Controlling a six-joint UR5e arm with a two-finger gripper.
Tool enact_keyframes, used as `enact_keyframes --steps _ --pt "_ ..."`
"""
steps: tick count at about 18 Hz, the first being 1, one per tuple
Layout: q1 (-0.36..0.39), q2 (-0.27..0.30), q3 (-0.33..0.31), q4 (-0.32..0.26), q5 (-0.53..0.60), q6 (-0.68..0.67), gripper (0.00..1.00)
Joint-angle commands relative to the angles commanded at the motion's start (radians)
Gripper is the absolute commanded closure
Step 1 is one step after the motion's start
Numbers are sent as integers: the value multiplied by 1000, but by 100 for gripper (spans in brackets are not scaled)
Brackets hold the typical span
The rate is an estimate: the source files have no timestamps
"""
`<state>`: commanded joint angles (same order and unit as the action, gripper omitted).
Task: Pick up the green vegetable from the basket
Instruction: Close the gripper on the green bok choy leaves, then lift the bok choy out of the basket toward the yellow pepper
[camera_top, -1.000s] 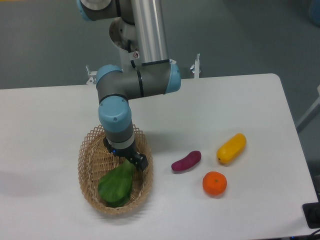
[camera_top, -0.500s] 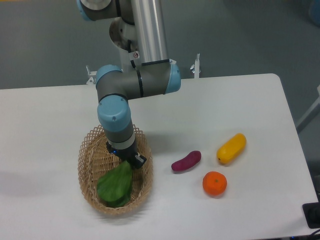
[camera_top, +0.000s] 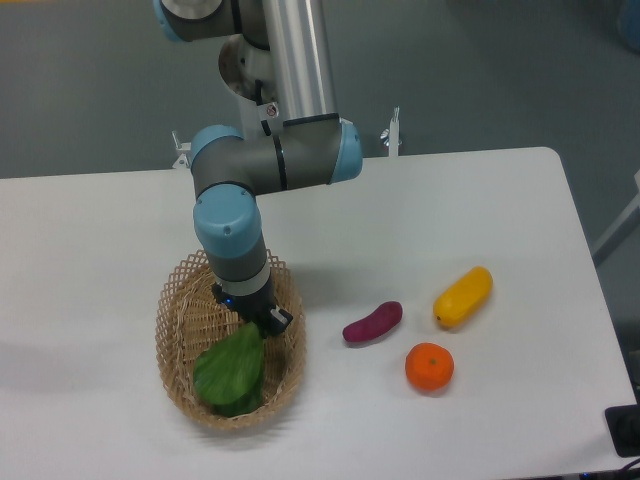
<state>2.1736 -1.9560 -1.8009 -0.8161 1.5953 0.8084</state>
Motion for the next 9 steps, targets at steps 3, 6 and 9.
enact_keyframes --steps 3,6,9 --pt "12 31 18 -9 -6 6 67" --pt "40 60 37 -23 -18 11 67" --pt "83 90 37 -29 -23 55 67"
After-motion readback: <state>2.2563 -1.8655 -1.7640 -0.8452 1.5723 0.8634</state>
